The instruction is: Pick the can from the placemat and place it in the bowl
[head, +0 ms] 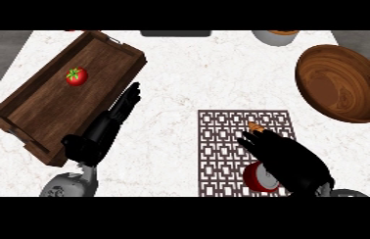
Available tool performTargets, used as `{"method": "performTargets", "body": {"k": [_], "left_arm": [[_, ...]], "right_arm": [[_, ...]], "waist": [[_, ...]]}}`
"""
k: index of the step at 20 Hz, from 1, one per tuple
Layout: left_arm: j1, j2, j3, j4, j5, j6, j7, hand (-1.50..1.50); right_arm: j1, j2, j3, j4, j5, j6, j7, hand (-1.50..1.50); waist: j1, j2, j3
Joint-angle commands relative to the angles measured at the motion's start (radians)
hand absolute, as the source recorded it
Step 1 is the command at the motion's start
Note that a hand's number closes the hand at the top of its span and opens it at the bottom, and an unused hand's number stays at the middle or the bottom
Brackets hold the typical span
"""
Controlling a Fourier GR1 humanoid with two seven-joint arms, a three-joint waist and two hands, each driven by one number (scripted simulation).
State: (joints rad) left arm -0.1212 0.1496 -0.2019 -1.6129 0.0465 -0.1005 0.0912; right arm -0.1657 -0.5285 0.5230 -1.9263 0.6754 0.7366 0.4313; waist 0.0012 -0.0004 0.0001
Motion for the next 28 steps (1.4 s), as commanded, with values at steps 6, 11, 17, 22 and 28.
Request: {"method": "performTargets", "body": {"k": [6,11,17,22,28], "left_arm": [[0.016,-0.016,0.022,0.009,-0.035,-0.035,-0.027,0.0],[-0.038,-0.031,0.065,0.096,-0.03,-0.066,-0.039,0.0],[-0.033,-0.015,0.078,0.011,-0.012,-0.076,0.038,0.0],[0.016,-0.032,0.073,-0.064,-0.026,-0.079,0.069,0.0],[0.015,-0.061,0.063,0.01,-0.055,-0.071,-0.004,0.0]], "right_arm": [[0.034,0.062,0.009,0.195,0.167,-0.102,-0.165,-1.5],[0.051,0.129,-0.017,0.14,0.189,-0.049,-0.148,-1.5],[-0.045,0.162,-0.013,0.243,0.225,-0.153,-0.305,1.5],[0.009,0.148,-0.076,0.237,0.273,-0.168,-0.357,1.5],[-0.106,0.222,-0.208,0.37,0.261,-0.183,-0.321,1.5]], "waist": [[0.001,0.0,0.0],[-0.003,0.0,0.0],[0.002,0.0,0.0],[0.0,-0.001,0.0],[0.003,0.002,0.0]]}}
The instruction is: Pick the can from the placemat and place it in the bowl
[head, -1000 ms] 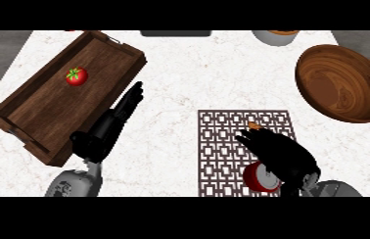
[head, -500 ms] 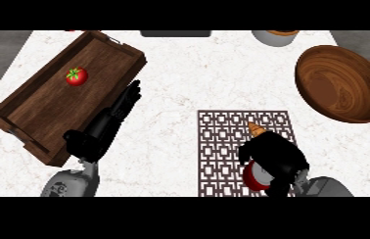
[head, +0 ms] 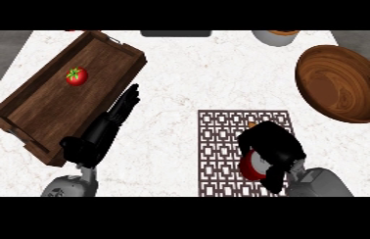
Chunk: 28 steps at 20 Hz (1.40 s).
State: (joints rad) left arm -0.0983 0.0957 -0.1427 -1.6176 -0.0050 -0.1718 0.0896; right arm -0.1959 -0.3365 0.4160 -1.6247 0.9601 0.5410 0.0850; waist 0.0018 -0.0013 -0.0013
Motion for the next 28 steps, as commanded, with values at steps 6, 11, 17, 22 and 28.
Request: {"method": "performTargets", "body": {"k": [6,11,17,22,28], "left_arm": [[-0.021,-0.025,-0.002,0.058,-0.02,0.004,-0.039,0.0],[-0.035,0.022,0.054,0.028,0.028,-0.033,-0.011,0.0],[0.047,-0.016,-0.007,-0.013,-0.013,-0.004,-0.021,0.0],[-0.029,-0.025,0.017,0.063,-0.036,0.018,-0.028,0.0],[0.016,-0.037,-0.01,0.019,-0.034,-0.004,-0.028,0.0]], "right_arm": [[-0.069,0.073,-0.132,0.176,0.103,-0.168,0.131,1.5],[-0.115,0.028,-0.242,0.056,0.142,-0.261,0.198,1.5],[-0.079,0.069,-0.365,-0.192,0.031,-0.354,0.195,1.5],[-0.126,0.119,-0.502,-0.22,-0.093,-0.371,0.225,1.5],[-0.321,-0.007,-0.626,0.034,-0.085,-0.343,0.218,1.5]], "waist": [[0.002,0.003,0.001],[-0.001,0.001,0.001],[-0.014,-0.004,0.002],[-0.012,0.001,0.001],[0.007,0.003,0.001]]}}
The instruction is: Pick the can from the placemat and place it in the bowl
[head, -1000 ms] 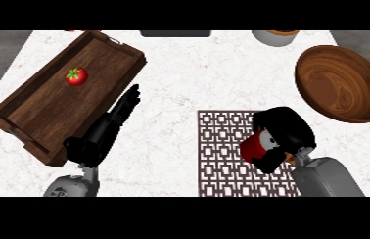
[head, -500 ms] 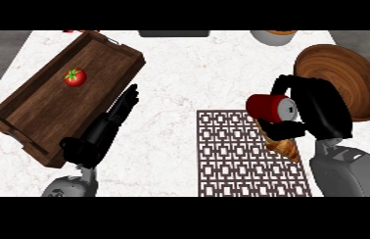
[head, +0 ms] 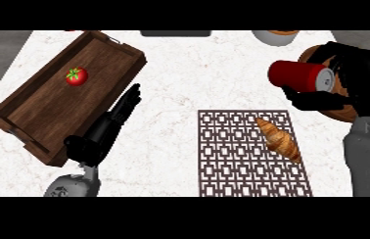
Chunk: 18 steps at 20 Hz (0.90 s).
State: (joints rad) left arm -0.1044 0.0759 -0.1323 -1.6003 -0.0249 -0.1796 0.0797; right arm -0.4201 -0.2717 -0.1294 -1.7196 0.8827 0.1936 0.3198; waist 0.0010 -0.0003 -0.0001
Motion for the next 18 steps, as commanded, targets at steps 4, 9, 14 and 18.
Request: {"method": "performTargets", "body": {"k": [4,9,14,18], "left_arm": [[0.022,0.01,-0.006,-0.05,-0.001,-0.019,0.009,0.0],[-0.055,0.005,0.022,0.026,0.005,-0.026,0.009,0.0],[-0.008,-0.007,0.001,0.041,-0.021,-0.017,-0.036,0.0],[-0.012,-0.005,0.0,0.007,-0.011,-0.023,-0.004,0.0]], "right_arm": [[-0.129,-0.11,-0.081,0.314,0.104,-0.156,-0.093,1.5],[-0.167,-0.19,-0.14,0.506,0.138,-0.313,-0.229,1.5],[-0.188,-0.245,-0.153,0.729,0.108,-0.206,-0.273,1.5],[-0.225,-0.264,-0.206,0.925,0.032,-0.104,-0.317,1.5]], "waist": [[0.019,0.004,0.001],[0.013,0.007,0.001],[0.018,0.009,0.0],[0.034,0.013,0.002]]}}
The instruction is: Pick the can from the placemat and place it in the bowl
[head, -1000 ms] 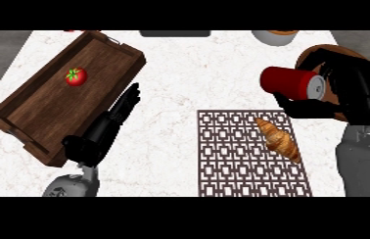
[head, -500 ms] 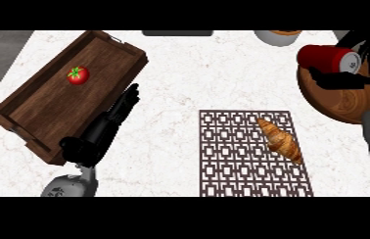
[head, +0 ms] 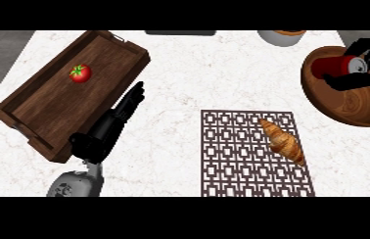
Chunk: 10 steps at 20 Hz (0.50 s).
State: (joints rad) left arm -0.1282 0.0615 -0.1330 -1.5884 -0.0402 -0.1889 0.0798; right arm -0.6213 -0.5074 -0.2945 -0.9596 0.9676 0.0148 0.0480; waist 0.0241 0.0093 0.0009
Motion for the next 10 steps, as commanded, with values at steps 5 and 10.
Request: {"method": "performTargets", "body": {"k": [5,10], "left_arm": [[-0.045,-0.005,0.017,0.046,-0.013,0.01,-0.008,0.0],[-0.007,0.022,0.035,0.019,0.014,-0.028,-0.03,0.0]], "right_arm": [[-0.171,-0.091,-0.083,0.325,-0.132,0.15,-0.207,-1.5],[-0.177,-0.051,-0.152,0.43,-0.161,-0.08,-0.298,-1.5]], "waist": [[-0.001,0.0,0.0],[0.0,0.0,0.001]]}}
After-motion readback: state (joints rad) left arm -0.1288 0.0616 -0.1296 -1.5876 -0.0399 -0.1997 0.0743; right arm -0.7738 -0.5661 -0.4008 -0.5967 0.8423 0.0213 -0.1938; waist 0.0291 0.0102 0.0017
